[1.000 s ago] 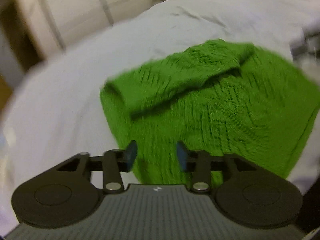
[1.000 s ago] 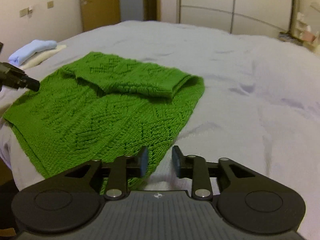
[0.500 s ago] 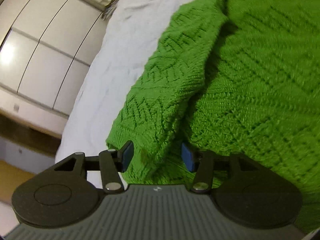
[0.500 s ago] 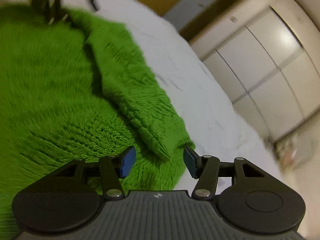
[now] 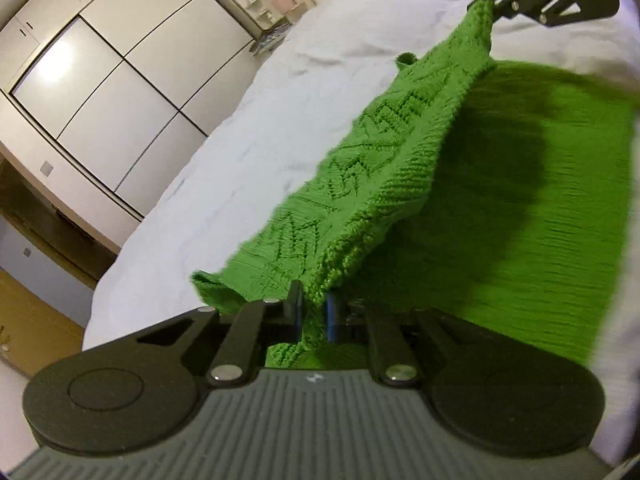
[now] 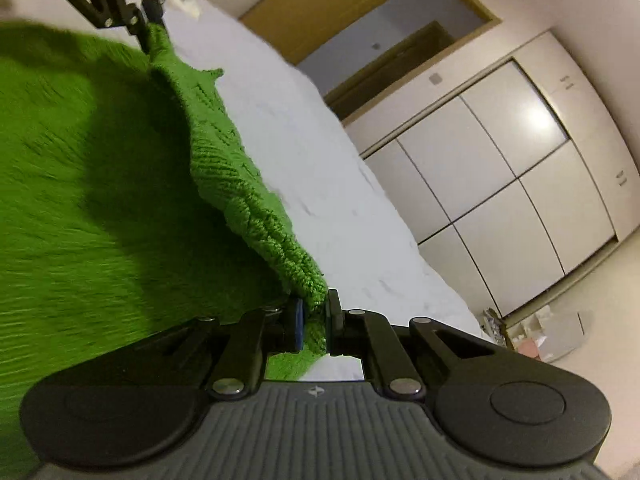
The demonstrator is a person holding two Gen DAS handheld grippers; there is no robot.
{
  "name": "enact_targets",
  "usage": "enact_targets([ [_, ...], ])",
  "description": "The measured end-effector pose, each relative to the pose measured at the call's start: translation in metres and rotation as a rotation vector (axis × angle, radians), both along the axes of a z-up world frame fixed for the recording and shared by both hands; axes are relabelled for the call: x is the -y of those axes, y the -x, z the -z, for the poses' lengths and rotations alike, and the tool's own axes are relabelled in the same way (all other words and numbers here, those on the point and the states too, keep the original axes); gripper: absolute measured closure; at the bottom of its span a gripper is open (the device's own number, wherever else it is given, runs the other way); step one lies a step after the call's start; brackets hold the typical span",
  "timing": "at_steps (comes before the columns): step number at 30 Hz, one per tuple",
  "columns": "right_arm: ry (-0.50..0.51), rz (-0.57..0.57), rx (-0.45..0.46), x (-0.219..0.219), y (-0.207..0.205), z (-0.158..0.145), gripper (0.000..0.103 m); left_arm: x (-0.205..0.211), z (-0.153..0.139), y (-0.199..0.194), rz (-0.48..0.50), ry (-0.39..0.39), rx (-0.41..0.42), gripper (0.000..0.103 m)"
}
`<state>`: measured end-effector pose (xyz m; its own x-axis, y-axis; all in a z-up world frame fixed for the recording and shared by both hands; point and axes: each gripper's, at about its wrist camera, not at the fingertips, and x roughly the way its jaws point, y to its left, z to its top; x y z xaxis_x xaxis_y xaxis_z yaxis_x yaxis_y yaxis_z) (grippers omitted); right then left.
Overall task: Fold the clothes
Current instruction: 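Lift the hem with both tools and fold it over toward the collar, then lay the folded hem down and open both tools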
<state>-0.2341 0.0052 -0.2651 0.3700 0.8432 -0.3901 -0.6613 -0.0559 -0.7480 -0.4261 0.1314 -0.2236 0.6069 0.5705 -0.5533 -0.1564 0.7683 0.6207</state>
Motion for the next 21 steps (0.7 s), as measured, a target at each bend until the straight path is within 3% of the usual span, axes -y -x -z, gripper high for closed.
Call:
enact_targets([
  [6,0.056,0.060,-0.080,0.056,0.034,0.023,0.097,0.037,0.016,0.016,-0.031,0.029,-0.026,0.093],
  [15,0.022,0.094,-0.112,0.065,0.044,0.016,0.097,0.046,0.016,0.026,-0.087,0.030,-0.005,0.093],
  [21,0.120,0.132,-0.107,0.060,0.049,0.050,0.093,0.045,0.029,0.024,-0.138,0.072,-0.015,0.087],
])
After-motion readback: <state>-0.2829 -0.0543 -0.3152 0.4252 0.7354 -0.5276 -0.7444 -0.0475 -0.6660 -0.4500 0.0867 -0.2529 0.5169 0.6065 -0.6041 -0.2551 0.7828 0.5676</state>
